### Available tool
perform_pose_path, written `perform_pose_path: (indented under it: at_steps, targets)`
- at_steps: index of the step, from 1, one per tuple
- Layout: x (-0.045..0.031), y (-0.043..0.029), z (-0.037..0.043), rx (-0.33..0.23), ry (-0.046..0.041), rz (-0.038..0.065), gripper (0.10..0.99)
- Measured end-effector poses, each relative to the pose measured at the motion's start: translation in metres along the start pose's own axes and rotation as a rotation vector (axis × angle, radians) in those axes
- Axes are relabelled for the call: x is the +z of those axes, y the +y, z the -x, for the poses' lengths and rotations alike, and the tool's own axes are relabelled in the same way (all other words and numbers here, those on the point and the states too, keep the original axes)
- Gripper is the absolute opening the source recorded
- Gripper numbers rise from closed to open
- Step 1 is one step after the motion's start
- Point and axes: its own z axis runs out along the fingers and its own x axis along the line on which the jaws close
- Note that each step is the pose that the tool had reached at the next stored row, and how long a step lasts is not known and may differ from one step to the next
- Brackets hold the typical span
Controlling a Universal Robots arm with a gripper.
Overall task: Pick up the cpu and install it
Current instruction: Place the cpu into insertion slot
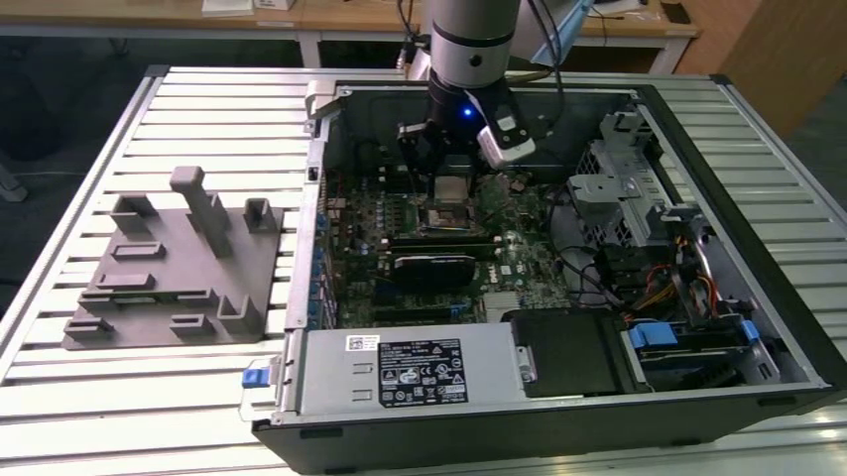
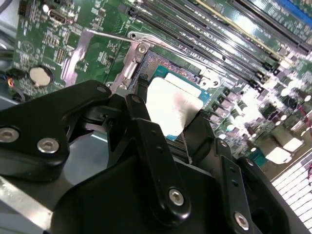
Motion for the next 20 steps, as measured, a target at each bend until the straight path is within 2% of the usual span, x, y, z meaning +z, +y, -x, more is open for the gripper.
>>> perform_pose_path:
  at_steps: [20]
  targets:
    - [0.0008, 0.0000, 0.0000, 0.365, -0.0086, -0.002, 0.545]
